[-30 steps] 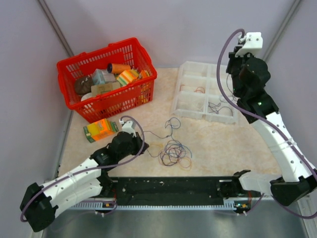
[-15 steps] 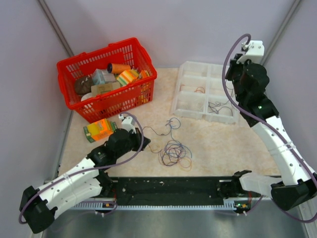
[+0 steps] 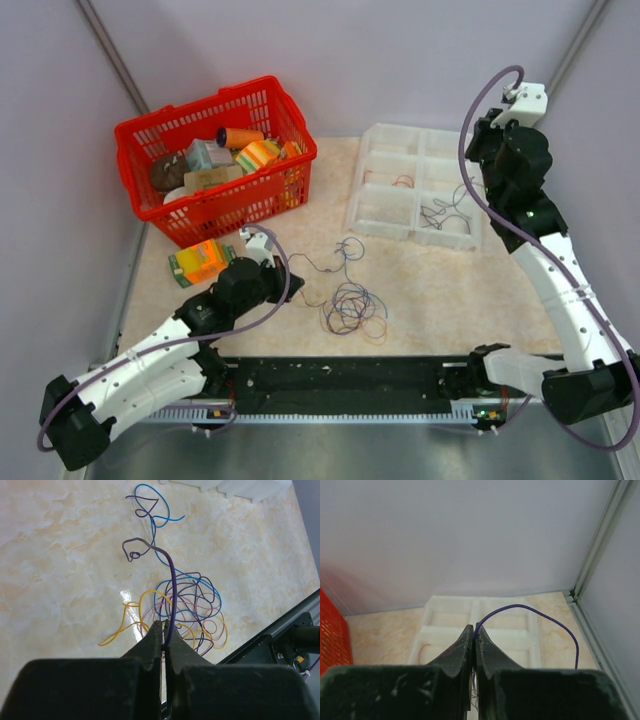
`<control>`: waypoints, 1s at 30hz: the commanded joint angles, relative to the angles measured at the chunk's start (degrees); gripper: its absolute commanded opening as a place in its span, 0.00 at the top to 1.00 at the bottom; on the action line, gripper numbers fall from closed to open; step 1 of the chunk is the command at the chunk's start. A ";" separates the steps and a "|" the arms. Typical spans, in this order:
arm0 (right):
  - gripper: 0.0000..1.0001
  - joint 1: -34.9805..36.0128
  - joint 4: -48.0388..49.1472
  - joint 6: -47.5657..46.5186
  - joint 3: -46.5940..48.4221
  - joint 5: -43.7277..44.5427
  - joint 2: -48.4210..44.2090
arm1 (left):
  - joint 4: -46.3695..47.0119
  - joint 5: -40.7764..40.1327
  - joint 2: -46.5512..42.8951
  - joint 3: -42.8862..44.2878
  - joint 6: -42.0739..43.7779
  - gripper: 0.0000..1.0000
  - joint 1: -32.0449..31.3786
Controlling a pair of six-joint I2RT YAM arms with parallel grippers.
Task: Untangle the cables
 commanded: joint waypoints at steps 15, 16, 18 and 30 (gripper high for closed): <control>1.00 -3.24 3.86 4.01 -4.01 -6.42 -0.12 | 1.43 0.39 -0.20 3.71 1.35 1.00 0.20; 1.00 -3.24 3.25 4.10 -3.31 -6.60 -0.73 | 1.60 0.48 -0.03 3.71 1.35 1.00 0.20; 1.00 -3.24 2.10 4.36 -1.46 -7.13 -1.62 | 1.69 0.74 0.32 3.71 1.18 1.00 0.20; 1.00 -3.33 1.31 4.80 0.22 -7.04 -2.68 | 1.78 1.27 0.06 3.63 0.74 1.00 0.20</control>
